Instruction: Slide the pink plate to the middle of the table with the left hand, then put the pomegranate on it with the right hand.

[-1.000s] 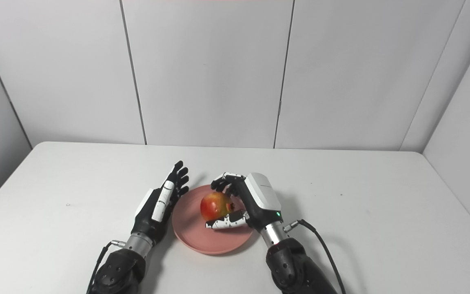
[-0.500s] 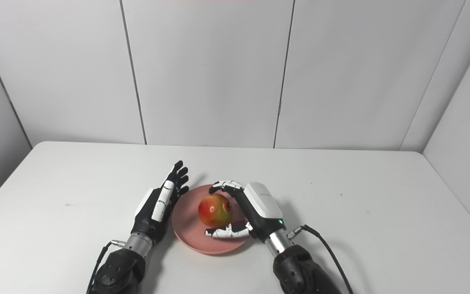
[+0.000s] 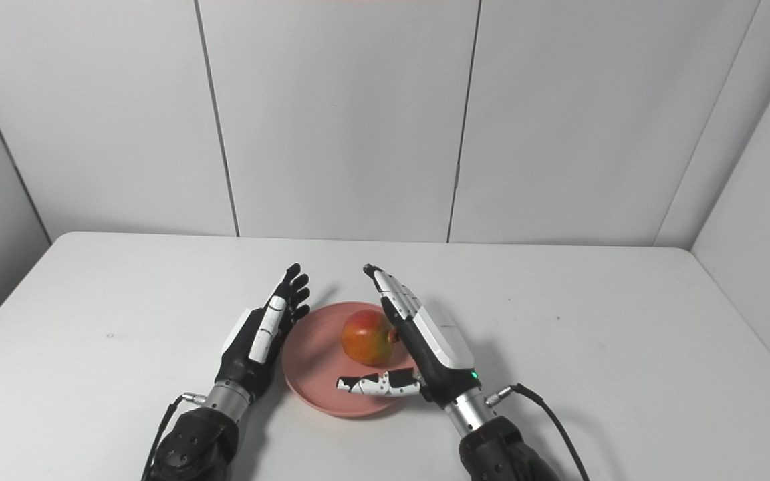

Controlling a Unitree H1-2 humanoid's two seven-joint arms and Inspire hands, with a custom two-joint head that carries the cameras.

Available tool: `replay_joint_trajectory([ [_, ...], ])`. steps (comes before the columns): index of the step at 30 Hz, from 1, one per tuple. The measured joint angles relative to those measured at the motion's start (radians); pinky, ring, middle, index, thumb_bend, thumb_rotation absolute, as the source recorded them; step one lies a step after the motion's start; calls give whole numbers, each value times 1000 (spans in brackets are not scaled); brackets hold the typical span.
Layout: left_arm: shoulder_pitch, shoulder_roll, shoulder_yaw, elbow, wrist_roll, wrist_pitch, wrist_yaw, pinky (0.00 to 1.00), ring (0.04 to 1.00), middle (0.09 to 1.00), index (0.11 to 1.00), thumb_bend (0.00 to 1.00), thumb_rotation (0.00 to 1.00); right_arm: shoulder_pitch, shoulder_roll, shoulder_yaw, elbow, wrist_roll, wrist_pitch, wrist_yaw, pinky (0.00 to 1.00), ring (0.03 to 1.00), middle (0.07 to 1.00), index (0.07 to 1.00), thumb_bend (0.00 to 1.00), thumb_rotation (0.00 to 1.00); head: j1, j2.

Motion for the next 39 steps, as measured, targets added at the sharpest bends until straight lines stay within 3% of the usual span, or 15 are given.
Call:
replay_joint_trajectory([
  [8, 0, 0, 2, 0, -1, 0, 0, 972, 992, 1000, 1000, 596, 1000, 21, -4, -37, -61, 26, -3, -28, 903, 1000, 1000, 1000, 642, 611, -2, -3],
  [15, 0, -1, 5, 1, -4, 0, 0, 971, 990, 1000, 1000, 596, 1000, 22, -23, -65, -79, 55, -4, -64, 978, 1000, 1000, 1000, 636, 731, -3, 0],
  [23, 1, 1, 5, -1, 24, 0, 29, 926, 966, 997, 1000, 587, 1000, 35, -5, -132, -67, 204, 9, 6, 975, 1000, 1000, 1000, 609, 821, -8, 6],
  [32, 1, 0, 11, 0, 84, -1, 112, 918, 966, 993, 1000, 631, 1000, 40, 42, -187, 0, 310, 100, 73, 1000, 1000, 1000, 1000, 589, 897, -20, 12],
  [39, -5, 5, 24, 9, 60, -4, 109, 953, 992, 1000, 1000, 627, 1000, 42, 67, -218, 3, 365, 196, 108, 1000, 1000, 1000, 1000, 576, 940, -26, 15],
])
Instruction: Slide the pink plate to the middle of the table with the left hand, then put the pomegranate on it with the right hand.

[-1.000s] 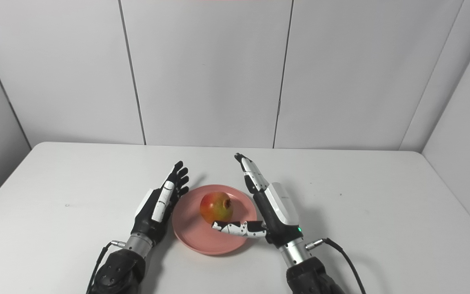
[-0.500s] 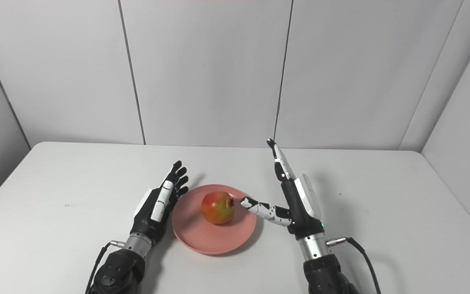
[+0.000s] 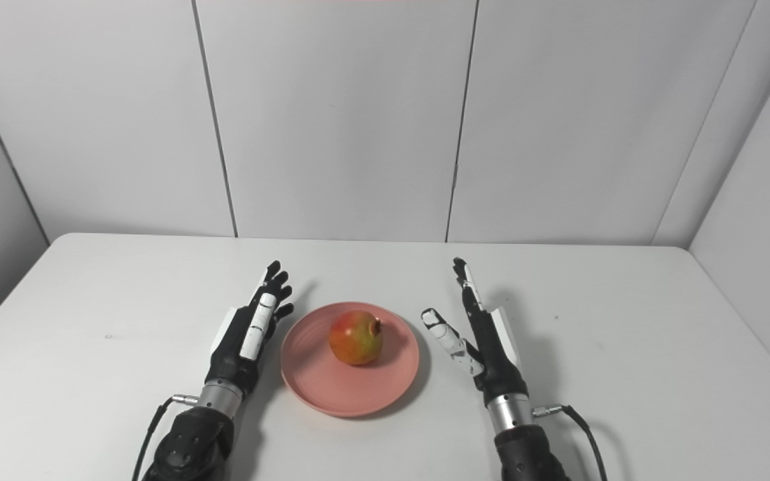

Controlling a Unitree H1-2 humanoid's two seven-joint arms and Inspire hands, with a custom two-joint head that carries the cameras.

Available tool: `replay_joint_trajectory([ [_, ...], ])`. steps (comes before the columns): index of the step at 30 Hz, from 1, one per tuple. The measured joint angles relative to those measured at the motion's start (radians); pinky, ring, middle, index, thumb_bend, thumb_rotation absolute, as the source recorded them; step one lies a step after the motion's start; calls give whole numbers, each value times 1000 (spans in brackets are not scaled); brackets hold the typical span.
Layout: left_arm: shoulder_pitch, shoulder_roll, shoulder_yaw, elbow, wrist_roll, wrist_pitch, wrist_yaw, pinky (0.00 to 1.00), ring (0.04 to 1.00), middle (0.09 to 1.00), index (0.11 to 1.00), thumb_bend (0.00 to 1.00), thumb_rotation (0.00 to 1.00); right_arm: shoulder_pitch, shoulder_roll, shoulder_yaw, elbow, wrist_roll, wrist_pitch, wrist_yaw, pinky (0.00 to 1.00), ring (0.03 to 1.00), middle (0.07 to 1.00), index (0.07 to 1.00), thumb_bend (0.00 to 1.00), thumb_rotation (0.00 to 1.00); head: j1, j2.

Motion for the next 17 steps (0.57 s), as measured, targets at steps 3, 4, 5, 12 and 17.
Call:
replay_joint_trajectory([
  [3, -1, 5, 2, 1, 0, 0, -5, 966, 999, 1000, 1000, 620, 1000, 0, 13, -10, -1, 36, 24, 19, 1000, 1000, 1000, 1000, 563, 956, -2, 2],
  [4, -2, 6, 4, 3, -1, 0, -6, 969, 1000, 1000, 1000, 616, 1000, 0, 18, -13, -1, 49, 27, 27, 1000, 1000, 1000, 1000, 570, 960, -3, 2],
  [5, -3, 7, 6, 4, -1, 0, -6, 970, 1000, 1000, 1000, 612, 1000, 0, 22, -15, -1, 60, 27, 31, 1000, 1000, 1000, 1000, 578, 961, -5, 2],
  [12, -3, 19, 23, 4, -11, 0, -11, 985, 1000, 1000, 1000, 616, 1000, -1, 39, -44, 1, 123, 50, 50, 1000, 1000, 1000, 1000, 627, 926, -9, 6],
  [17, -3, 32, 24, 4, -18, 1, -12, 991, 1000, 1000, 1000, 632, 1000, 0, 59, -66, -6, 188, 96, 66, 1000, 1000, 1000, 1000, 624, 897, -15, 9],
])
